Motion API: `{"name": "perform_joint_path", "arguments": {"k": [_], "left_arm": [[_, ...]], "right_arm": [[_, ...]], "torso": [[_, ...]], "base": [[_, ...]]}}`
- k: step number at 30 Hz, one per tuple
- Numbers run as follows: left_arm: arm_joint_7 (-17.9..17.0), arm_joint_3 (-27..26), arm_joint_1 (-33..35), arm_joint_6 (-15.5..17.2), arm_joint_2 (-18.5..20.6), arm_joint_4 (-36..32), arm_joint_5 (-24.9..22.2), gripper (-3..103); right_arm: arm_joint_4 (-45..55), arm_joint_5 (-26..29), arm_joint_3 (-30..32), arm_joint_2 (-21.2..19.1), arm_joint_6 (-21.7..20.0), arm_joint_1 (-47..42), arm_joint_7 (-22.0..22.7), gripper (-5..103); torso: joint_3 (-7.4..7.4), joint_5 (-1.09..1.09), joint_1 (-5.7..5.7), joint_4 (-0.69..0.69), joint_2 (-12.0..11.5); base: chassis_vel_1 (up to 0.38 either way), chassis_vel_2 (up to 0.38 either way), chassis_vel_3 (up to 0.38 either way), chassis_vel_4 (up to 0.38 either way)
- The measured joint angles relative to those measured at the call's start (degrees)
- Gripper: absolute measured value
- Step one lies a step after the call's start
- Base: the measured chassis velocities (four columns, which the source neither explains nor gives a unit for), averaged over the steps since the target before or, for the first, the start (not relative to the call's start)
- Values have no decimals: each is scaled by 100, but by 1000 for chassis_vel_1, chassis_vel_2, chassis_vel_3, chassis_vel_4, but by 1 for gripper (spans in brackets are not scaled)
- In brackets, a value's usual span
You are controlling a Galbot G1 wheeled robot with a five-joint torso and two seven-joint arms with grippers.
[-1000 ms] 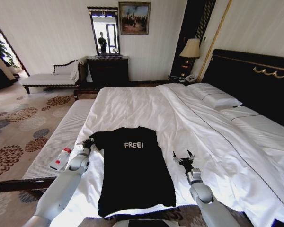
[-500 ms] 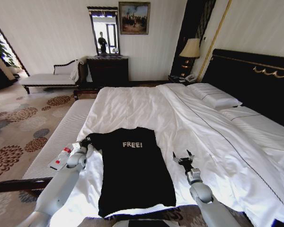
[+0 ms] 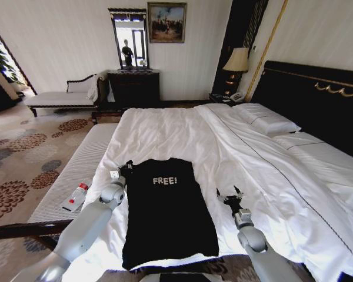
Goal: Fold the clothes on the bed.
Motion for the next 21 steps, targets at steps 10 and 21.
{"name": "perform_joint_path", "arguments": {"k": [10,21], "left_arm": [[-93,1286,-193,146,170,-108,130,1],[-113,1896,-320,151,115,21,334,1]], "right_arm": [[30,49,56,-28,8,2,-9,100],[27,73,82,-34,21,4,-18,100]], "torso": [[0,-2,0,2,0],[0,-2,0,0,0]], "base": [[0,0,0,0],[0,0,0,0]]}}
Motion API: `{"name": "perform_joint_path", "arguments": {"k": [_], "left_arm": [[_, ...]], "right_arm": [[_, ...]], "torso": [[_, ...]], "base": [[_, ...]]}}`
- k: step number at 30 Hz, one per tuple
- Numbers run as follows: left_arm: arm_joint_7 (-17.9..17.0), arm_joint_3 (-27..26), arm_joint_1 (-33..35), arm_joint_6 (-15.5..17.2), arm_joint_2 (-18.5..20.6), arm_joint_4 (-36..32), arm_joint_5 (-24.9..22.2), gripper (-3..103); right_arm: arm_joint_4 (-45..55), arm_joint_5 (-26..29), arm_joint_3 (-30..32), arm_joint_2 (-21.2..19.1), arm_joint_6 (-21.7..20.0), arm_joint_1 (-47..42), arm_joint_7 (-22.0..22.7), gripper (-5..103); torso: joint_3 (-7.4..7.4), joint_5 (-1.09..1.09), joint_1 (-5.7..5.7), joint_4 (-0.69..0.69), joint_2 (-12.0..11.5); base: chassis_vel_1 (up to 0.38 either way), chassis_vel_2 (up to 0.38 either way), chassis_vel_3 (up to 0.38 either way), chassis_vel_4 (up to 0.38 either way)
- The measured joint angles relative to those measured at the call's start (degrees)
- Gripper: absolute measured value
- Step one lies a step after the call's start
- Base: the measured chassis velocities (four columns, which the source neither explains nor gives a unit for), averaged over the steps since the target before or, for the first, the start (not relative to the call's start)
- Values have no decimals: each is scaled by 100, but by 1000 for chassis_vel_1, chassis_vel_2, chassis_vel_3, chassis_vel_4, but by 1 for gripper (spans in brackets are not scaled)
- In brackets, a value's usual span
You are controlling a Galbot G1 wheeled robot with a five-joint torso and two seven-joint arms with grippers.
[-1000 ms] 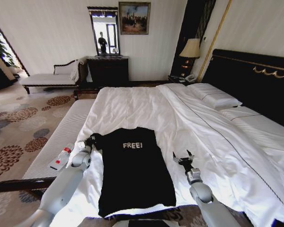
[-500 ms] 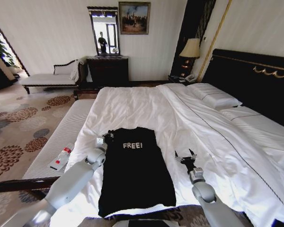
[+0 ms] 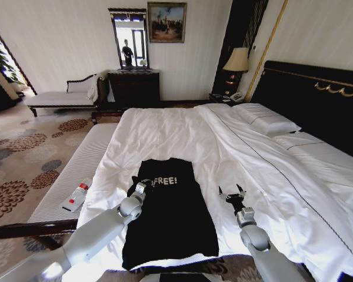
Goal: Fold the clothes on the bed.
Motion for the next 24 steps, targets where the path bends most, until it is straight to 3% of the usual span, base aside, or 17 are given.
{"name": "perform_joint_path", "arguments": {"k": [6,14,16,18,20,22,24], "left_arm": [[-129,-62,67,79,-12,-15,-97,6],[-47,-437,644,2,180,-613,14,43],[-33,-520,727,-18,201,-688,17,43],[-8,-828,979,-55,234,-882,-43,53],[3,-1496,1358,-81,250,-1110,-224,64],[10,-1786,1499,-94,239,-1145,-285,64],[14,-2322,1705,-134,171,-1071,-409,76]], "right_arm": [[-11,-4,0,37,12,-2,-10,100],[-21,-16,-52,82,27,0,-60,100],[-20,-18,-57,85,27,2,-61,100],[-7,-20,-69,100,27,3,-61,100],[6,-30,-74,117,27,-13,-63,100],[6,-34,-74,121,27,-19,-65,100],[7,-40,-81,128,27,-25,-68,100]], "torso": [[0,0,0,0,0],[0,0,0,0,0],[0,0,0,0,0],[0,-1,0,0,0],[0,0,0,0,0],[0,1,0,1,0],[-1,0,0,2,1]], "base": [[0,0,0,0],[0,0,0,0],[0,0,0,0],[0,0,0,0],[0,0,0,0],[0,0,0,0],[0,0,0,0]]}}
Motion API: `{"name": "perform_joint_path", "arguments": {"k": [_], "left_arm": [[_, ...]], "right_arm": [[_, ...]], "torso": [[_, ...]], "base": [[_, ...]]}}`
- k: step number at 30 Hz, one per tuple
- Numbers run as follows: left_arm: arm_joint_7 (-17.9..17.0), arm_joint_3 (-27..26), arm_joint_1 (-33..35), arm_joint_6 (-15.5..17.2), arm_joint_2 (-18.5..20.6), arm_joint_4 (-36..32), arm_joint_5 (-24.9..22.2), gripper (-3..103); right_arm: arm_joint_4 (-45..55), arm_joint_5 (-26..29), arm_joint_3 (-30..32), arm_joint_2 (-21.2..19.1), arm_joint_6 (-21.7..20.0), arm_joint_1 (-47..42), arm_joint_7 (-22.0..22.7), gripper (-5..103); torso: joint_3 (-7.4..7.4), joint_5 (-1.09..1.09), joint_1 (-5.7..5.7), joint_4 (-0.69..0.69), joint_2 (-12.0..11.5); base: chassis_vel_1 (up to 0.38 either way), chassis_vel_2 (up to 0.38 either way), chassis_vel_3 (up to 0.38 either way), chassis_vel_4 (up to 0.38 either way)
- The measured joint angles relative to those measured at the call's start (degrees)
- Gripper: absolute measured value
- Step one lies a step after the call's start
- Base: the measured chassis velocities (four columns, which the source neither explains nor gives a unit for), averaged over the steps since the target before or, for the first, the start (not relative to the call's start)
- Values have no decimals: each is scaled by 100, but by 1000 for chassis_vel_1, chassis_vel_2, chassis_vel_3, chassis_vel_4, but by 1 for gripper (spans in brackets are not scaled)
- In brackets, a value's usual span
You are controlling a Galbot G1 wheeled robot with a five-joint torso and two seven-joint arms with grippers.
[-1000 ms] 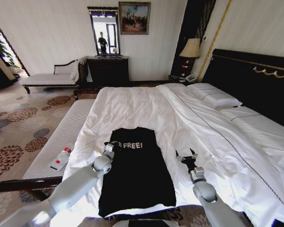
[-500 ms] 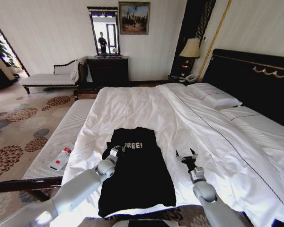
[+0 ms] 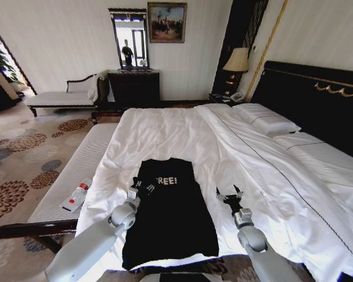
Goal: Fold the clothes on the bed.
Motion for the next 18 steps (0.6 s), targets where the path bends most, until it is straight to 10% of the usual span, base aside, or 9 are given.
{"name": "perform_joint_path", "arguments": {"k": [8,18], "left_arm": [[-83,-616,-65,-163,-380,1056,-206,98],[-142,-891,-291,-412,-803,1865,-850,100]], "right_arm": [[53,-8,-48,26,-2,2,-2,100],[60,-5,122,-187,35,-128,-45,100]], "torso": [[1,-1,0,-2,0],[1,0,0,-3,0]], "base": [[0,0,0,0],[0,0,0,0]]}}
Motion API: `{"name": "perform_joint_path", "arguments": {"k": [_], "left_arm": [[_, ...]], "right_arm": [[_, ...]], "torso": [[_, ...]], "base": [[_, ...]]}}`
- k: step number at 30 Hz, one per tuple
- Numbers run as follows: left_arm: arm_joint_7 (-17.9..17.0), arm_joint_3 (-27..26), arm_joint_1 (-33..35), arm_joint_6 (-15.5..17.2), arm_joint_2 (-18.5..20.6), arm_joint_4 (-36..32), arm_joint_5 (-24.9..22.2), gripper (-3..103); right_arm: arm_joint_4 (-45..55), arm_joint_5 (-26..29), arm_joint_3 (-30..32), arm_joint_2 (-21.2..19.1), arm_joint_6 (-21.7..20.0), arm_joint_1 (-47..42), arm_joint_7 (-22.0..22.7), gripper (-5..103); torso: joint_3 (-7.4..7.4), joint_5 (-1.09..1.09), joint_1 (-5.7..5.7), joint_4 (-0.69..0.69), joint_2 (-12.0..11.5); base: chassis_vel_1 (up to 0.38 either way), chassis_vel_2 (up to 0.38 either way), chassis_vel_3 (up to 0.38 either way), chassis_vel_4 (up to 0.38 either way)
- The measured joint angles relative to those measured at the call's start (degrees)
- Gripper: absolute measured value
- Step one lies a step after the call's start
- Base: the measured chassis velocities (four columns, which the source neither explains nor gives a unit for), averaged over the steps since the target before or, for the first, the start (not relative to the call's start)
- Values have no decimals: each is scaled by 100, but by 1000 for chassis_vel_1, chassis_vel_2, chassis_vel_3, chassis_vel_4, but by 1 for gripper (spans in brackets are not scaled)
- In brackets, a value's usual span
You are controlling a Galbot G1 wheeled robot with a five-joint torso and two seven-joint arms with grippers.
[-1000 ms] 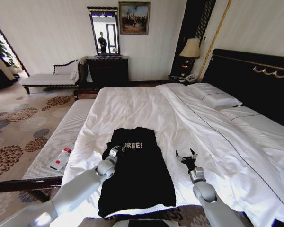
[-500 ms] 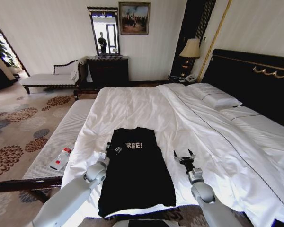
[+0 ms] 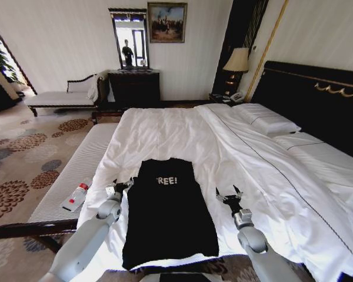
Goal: Fold the clothes on the bed.
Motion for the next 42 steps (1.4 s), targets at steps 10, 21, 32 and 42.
{"name": "perform_joint_path", "arguments": {"k": [10,21,32,42], "left_arm": [[29,193,-71,156,-61,201,-89,100],[247,517,205,91,71,-408,541,100],[367,866,692,94,323,-900,902,100],[580,827,1348,-86,615,-1506,1597,100]], "right_arm": [[-2,36,-91,-108,-46,139,32,100],[-30,117,-84,-232,-76,224,58,100],[-36,138,-98,-225,-76,262,58,100],[37,162,-93,-158,-67,228,52,100]], "torso": [[0,0,0,2,0],[0,1,0,1,0],[0,0,0,1,0],[0,0,0,0,0]], "base": [[0,0,0,0],[0,0,0,0],[0,0,0,0],[0,0,0,0]]}}
